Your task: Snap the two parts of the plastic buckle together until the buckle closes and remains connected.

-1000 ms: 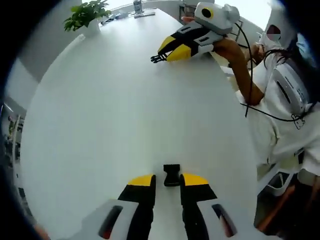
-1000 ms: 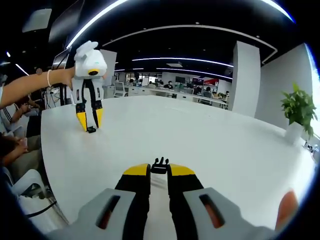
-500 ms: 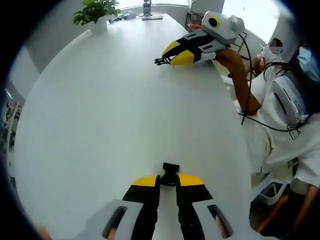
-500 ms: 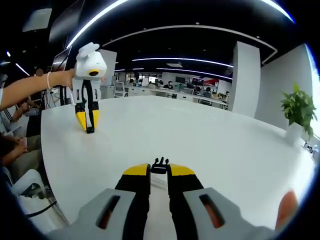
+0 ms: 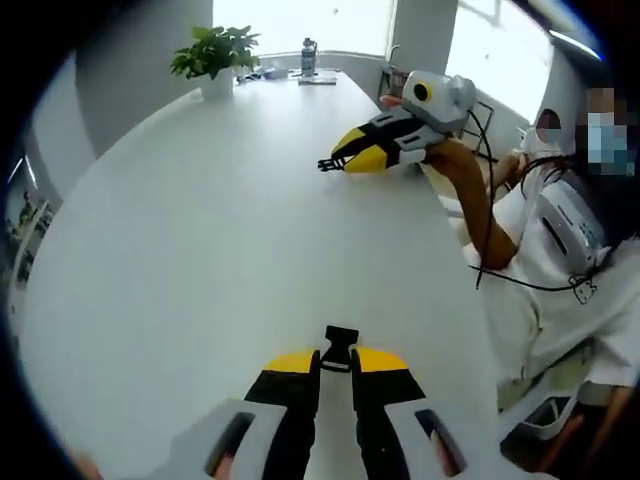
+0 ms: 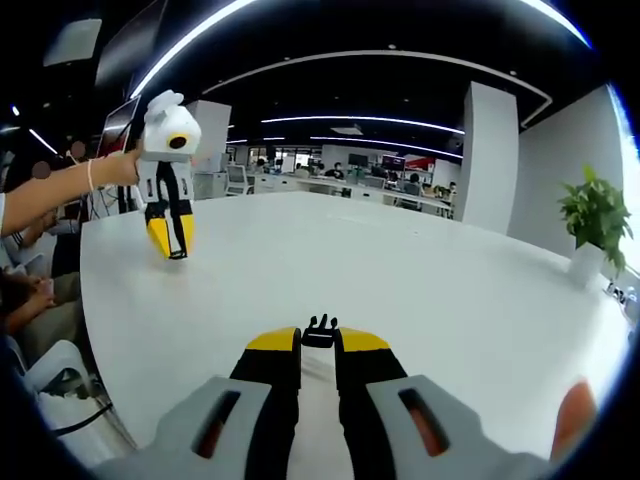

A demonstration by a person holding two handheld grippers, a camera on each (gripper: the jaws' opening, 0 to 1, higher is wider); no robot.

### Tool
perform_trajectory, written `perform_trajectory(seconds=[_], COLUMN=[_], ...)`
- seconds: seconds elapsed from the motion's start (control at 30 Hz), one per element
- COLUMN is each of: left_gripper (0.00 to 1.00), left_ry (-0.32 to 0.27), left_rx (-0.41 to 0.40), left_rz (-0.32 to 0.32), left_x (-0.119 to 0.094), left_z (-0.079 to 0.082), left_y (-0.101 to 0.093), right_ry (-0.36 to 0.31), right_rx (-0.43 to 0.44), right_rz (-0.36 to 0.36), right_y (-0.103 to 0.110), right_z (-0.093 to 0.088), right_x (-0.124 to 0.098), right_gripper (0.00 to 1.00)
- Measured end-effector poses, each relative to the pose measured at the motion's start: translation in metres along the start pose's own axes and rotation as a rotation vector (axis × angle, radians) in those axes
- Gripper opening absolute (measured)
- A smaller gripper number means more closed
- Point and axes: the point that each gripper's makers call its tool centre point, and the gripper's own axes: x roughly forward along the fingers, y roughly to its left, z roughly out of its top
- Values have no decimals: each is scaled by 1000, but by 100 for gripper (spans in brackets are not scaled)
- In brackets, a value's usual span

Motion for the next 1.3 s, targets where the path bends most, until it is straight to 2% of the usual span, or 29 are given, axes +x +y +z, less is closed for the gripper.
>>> perform_trajectory(seconds=[0.1,0.2,0.27,0.37,0.43,0.53,0.67,0.77,0.8,0.97,1.3], left_gripper=[12,12,11,11,11,11,12,12,12,12,16], left_ry=[-12,-21,-25,-52,-44,-4,11,40,22,17,-50], left_rx=[-27,-121,-214,-248,-268,-255,-255,-234,-233,-216,-211], left_rz=[16,41,81,97,107,118,94,108,106,90,75], left_x=[1,2,2,0,-1,-1,4,8,7,10,10], left_z=[1,0,-2,0,-1,-8,-14,-20,-17,-15,-11], left_y=[0,1,5,1,-1,-4,-7,-4,-4,-4,-7], right_ry=[0,-2,-1,0,3,2,4,6,7,9,10], right_rx=[-2,-6,-8,-8,-7,-5,-6,-9,-10,-7,-6], right_rz=[-1,3,5,7,7,7,10,13,14,14,15], right_y=[0,2,3,3,3,3,5,6,6,5,5], right_z=[1,2,2,1,1,0,0,-1,-1,-2,-3], right_x=[0,0,0,0,1,1,1,2,3,3,5], right_gripper=[13,13,13,13,13,13,13,13,13,13,13])
